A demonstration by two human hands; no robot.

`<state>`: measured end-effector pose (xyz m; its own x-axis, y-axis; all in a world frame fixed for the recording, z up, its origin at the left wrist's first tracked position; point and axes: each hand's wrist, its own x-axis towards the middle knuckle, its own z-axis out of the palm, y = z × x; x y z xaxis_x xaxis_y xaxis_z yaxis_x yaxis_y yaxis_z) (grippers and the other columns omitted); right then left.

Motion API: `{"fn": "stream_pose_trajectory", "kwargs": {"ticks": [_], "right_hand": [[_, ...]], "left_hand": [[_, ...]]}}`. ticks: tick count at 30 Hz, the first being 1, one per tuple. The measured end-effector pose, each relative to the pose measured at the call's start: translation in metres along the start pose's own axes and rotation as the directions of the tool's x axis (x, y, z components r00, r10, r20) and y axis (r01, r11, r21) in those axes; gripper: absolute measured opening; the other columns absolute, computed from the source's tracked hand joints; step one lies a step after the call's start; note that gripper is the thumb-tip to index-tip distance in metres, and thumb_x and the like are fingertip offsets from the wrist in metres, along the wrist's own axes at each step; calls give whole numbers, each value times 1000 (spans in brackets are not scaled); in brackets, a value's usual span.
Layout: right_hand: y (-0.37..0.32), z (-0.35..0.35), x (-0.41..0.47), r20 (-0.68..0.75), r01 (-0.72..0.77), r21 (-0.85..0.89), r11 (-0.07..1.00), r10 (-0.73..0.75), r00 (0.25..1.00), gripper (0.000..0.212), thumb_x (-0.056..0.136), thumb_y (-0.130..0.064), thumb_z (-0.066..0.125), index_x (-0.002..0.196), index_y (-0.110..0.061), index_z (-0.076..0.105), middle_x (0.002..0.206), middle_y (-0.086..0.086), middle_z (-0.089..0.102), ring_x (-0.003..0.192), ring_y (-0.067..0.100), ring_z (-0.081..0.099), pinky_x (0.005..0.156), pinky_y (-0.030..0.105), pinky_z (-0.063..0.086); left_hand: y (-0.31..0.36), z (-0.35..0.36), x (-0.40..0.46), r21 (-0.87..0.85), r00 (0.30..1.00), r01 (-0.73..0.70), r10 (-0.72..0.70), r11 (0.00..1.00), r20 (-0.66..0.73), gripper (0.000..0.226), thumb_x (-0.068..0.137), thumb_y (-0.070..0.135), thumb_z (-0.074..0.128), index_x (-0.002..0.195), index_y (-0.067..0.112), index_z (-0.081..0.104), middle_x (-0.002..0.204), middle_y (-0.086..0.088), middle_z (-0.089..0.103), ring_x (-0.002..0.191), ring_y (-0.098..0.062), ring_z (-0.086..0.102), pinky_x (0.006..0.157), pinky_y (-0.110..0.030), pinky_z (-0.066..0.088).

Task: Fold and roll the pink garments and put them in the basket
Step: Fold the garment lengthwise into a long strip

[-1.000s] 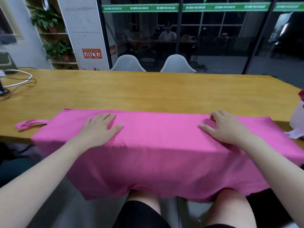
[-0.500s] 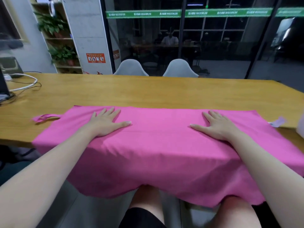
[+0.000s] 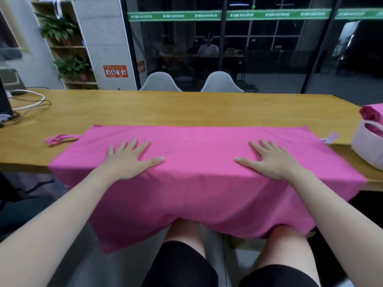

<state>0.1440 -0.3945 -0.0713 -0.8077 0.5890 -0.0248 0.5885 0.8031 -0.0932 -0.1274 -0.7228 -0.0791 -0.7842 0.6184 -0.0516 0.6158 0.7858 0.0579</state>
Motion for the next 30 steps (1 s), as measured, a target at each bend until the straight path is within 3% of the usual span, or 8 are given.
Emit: {"fn": "stream_pose_trajectory", "kwargs": {"ticks": [8,13,19,24,30], "right_hand": [[7,1,57,-6,-28,-1,1000,28,1000,125,60,-109,16,162,-37,14,171,-2,9,157,21,6,125,47,9],[8,-1,94,-4,-36,0,999,36,999,134,52,-111,10,162,-35,16,171,0,11,157,23,9,125,49,11],[1,-10,75,-8,-77,-35,996,77,997,119,62,-105,9,161,-41,15,171,1,9,157,28,8,124,56,7],[4,-3,28,14,-37,-18,999,37,999,117,63,-105,13,161,-42,9,171,1,3,158,26,3,126,53,5],[8,0,24,-11,-40,12,999,40,999,123,58,-108,11,161,-41,13,171,-1,7,157,21,6,126,51,8]], "left_hand": [[4,-8,63,-35,999,-48,48,998,0,119,56,110,14,159,50,8,171,3,3,158,-26,1,123,-62,2],[10,-10,98,-50,999,-52,53,997,11,119,58,110,14,159,49,10,171,3,4,158,-28,1,123,-63,1],[15,-20,78,-4,993,-69,68,998,-99,117,66,98,7,158,30,32,167,-7,25,154,-30,20,124,-55,16],[24,-3,38,-45,996,-85,84,995,-26,130,54,105,1,162,34,17,171,-3,11,157,-29,8,127,-49,8],[25,-3,34,-42,998,-53,52,998,-27,131,51,108,0,162,39,9,171,3,3,158,-26,4,125,-55,4]]}}
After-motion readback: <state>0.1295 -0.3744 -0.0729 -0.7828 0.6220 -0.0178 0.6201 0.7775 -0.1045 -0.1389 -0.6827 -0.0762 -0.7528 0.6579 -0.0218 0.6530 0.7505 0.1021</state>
